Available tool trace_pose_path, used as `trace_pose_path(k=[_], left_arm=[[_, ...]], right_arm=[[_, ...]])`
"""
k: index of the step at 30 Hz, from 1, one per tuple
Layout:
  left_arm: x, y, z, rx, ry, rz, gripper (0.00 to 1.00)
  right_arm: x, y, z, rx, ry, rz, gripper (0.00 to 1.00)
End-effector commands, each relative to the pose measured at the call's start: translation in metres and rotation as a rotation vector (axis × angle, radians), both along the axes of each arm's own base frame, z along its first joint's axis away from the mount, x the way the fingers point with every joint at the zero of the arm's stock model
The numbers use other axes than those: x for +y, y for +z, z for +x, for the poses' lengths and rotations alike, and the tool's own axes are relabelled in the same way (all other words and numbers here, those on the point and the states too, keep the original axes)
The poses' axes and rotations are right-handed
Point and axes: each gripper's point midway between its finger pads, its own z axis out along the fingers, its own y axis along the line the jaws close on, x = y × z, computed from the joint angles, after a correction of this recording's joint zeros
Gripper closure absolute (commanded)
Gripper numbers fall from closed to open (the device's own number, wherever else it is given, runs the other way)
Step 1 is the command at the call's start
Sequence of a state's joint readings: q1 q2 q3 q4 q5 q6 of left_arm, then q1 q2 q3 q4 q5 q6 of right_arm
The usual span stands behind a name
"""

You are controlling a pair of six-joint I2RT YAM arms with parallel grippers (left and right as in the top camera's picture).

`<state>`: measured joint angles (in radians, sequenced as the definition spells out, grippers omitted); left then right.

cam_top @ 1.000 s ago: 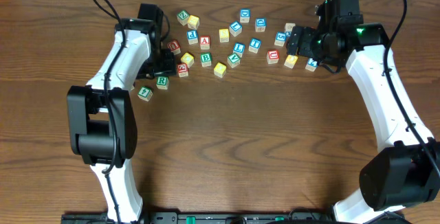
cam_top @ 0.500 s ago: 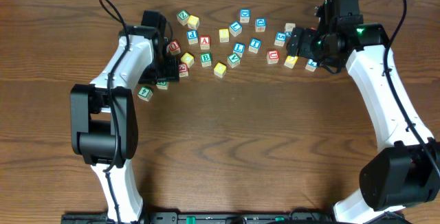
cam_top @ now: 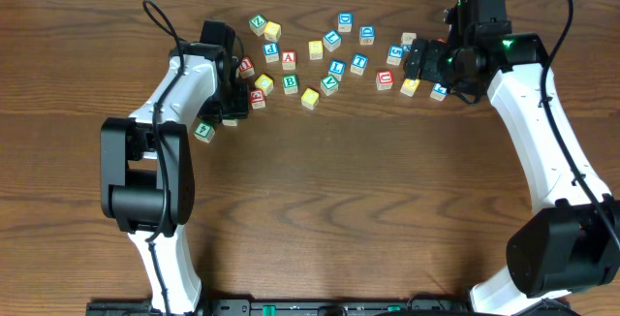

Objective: Spell out ROBOT
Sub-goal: 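Lift the R block and carry it toward the table center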

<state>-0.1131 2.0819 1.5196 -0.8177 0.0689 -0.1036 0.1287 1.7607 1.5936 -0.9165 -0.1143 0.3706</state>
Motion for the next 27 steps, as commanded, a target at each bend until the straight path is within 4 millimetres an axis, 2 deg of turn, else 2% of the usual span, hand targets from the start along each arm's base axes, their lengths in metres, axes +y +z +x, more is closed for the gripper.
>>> trace_pose_path(k=[1, 11, 17, 27], left_arm=[[0.002, -0.004, -0.001, 0.011, -0.004, 0.011, 0.61], [0.002, -0.017, -0.006, 0.010, -0.005, 0.011, 0.61], [0.002, -0.017, -0.002, -0.007, 0.007, 0.008, 0.61], [0.001, -0.016, -0.001, -0.010, 0.033, 0.004, 0.69]], right_arm=[[-0.001, -0.002, 0.000, 0.003, 0.009, -0.016, 0.06], [-0.001, -0.002, 0.000, 0.004, 0.009, -0.017, 0.06], [-0.001, -0.002, 0.000, 0.002, 0.009, -0.016, 0.06], [-0.001, -0.002, 0.001, 0.001, 0.009, -0.016, 0.05]])
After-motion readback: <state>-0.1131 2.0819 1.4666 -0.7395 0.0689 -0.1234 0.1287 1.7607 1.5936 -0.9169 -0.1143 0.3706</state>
